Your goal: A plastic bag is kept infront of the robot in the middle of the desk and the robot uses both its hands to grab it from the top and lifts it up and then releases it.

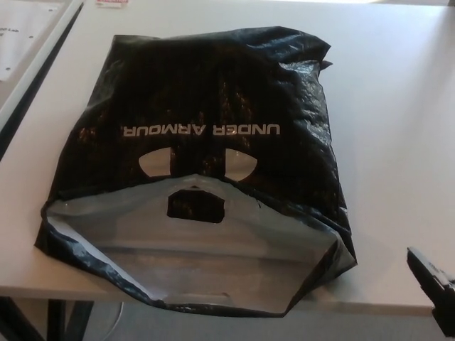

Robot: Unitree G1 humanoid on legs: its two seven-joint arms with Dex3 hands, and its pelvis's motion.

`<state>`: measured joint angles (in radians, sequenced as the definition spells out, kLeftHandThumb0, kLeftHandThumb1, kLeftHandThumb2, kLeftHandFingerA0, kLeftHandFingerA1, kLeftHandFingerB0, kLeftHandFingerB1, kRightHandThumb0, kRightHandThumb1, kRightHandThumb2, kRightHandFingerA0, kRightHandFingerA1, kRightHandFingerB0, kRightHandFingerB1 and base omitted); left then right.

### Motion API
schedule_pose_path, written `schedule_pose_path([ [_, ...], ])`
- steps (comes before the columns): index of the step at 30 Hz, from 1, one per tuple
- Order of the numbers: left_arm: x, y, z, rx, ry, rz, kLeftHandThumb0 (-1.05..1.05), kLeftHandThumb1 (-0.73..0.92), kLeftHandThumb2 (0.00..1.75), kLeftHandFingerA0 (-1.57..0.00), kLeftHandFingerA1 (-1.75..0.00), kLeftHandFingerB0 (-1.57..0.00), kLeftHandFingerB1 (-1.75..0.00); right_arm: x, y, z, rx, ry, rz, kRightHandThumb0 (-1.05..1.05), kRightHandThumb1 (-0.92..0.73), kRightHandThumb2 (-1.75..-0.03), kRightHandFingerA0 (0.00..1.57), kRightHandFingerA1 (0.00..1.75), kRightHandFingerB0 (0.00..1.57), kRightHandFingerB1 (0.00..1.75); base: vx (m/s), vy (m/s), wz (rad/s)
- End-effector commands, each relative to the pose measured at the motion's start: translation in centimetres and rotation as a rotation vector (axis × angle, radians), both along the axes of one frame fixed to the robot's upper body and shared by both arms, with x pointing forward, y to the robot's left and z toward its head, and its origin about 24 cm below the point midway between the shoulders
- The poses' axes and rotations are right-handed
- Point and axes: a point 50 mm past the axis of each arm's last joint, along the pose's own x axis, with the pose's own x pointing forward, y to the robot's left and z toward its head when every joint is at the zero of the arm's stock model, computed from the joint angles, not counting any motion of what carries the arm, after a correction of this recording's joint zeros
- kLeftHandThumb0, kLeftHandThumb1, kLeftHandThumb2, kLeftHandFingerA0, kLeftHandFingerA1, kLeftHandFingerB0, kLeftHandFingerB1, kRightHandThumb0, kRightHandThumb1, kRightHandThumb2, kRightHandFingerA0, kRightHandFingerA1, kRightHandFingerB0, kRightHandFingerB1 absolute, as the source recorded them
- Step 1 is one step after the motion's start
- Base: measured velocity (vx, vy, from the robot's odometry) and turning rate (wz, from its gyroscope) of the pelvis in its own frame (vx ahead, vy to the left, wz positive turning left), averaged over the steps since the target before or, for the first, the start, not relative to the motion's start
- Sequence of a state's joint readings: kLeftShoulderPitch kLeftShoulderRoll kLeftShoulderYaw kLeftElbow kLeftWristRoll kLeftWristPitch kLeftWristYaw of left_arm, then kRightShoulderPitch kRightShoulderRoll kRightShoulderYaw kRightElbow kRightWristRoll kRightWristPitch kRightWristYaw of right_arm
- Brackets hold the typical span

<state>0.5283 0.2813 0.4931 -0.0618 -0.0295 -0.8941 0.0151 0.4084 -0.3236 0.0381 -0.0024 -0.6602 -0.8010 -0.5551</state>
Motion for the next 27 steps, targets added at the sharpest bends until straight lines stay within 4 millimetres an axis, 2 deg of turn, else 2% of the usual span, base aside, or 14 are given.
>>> schedule_pose_path([
  [1,1.3,0.1,0.0,0.011,0.079,0.004,-0.04,0.47,0.53,-0.28,-0.38,-0.21,-0.31,2.4,-0.8,-0.9,-0.106,0.047,0.015,-0.63,-0.50,-0.56,0.29,0.34,0.11,0.27,0.00,0.000,0.00],
  [2,1.8,0.0,0.0,0.029,0.087,-0.002,0.03,0.45,0.52,-0.26,-0.37,-0.20,-0.29,3.3,-1.1,-1.1,-0.137,0.056,0.007,-0.69,-0.43,-0.77,0.22,0.45,0.06,0.34,0.00,0.000,0.00],
  [3,2.6,-0.1,-0.1,0.055,0.105,-0.013,0.00,0.46,0.54,-0.23,-0.36,-0.18,-0.29,4.6,-1.6,-1.5,-0.179,0.072,-0.009,-0.67,-0.41,-0.76,0.23,0.45,0.06,0.33,0.00,0.000,0.00],
  [6,3.5,-0.1,-0.3,0.087,0.138,-0.006,-0.01,0.46,0.54,-0.25,-0.36,-0.19,-0.29,5.9,-2.0,-1.8,-0.177,0.090,-0.015,-0.66,-0.41,-0.75,0.23,0.45,0.07,0.32,0.00,0.000,0.00],
  [7,4.1,-0.1,-0.7,0.099,0.160,-0.011,0.02,0.47,0.54,-0.25,-0.37,-0.19,-0.29,7.0,-2.4,-2.1,-0.179,0.119,-0.028,-0.62,-0.50,-0.56,0.31,0.37,0.12,0.25,0.00,0.000,0.00],
  [10,5.0,0.1,-1.4,0.110,0.182,0.009,0.01,0.47,0.55,-0.24,-0.37,-0.19,-0.30,8.4,-2.9,-2.5,-0.144,0.177,-0.049,-0.62,-0.49,-0.56,0.30,0.36,0.12,0.25,0.00,0.000,0.00],
  [11,5.6,0.6,-2.2,0.099,0.203,0.056,-0.04,0.46,0.54,-0.24,-0.38,-0.19,-0.30,9.6,-3.0,-2.9,-0.082,0.253,-0.095,-0.68,-0.42,-0.77,0.21,0.45,0.04,0.28,0.00,0.000,0.00],
  [14,6.7,1.1,-3.3,0.087,0.242,0.100,0.00,0.48,0.54,-0.21,-0.38,-0.17,-0.29,11.1,-3.2,-3.4,-0.016,0.331,-0.132,-0.68,-0.42,-0.78,0.22,0.48,0.04,0.27,0.00,0.000,0.00],
  [20,8.9,0.8,-4.9,0.075,0.290,0.144,-0.07,0.48,0.55,-0.21,-0.37,-0.18,-0.29,12.8,-3.8,-4.2,0.049,0.415,-0.215,-0.61,-0.41,-0.73,0.23,0.47,0.06,0.30,0.00,0.000,0.00],
  [21,9.1,0.7,-5.2,0.075,0.294,0.149,-0.06,0.49,0.55,-0.21,-0.39,-0.17,-0.29,12.9,-3.8,-4.6,0.052,0.439,-0.227,-0.60,-0.53,-0.56,0.27,0.35,0.06,0.26,0.00,0.000,0.00],
  [22,9.3,0.7,-5.5,0.075,0.300,0.154,-0.06,0.49,0.55,-0.21,-0.39,-0.17,-0.29,13.0,-3.7,-5.1,0.053,0.469,-0.242,-0.60,-0.53,-0.56,0.27,0.35,0.06,0.26,0.00,0.000,0.00],
  [23,9.6,0.5,-6.1,0.044,0.313,0.184,-0.10,0.46,0.56,-0.27,-0.40,-0.19,-0.30,13.0,-3.7,-5.7,0.041,0.505,-0.251,-0.64,-0.42,-0.75,0.19,0.46,0.04,0.24,0.00,0.000,0.00],
  [25,9.9,0.3,-6.4,0.028,0.321,0.201,-0.09,0.51,0.55,-0.32,-0.43,-0.16,-0.28,13.1,-3.6,-6.1,0.020,0.516,-0.259,-0.64,-0.41,-0.76,0.21,0.48,0.05,0.25,0.00,0.000,0.00],
  [27,10.4,-0.3,-6.5,-0.007,0.340,0.209,-0.15,0.53,0.56,-0.28,-0.48,-0.12,-0.26,12.9,-3.3,-6.8,-0.015,0.521,-0.271,-0.65,-0.42,-0.78,0.25,0.50,0.03,0.25,0.00,0.000,0.00],
])
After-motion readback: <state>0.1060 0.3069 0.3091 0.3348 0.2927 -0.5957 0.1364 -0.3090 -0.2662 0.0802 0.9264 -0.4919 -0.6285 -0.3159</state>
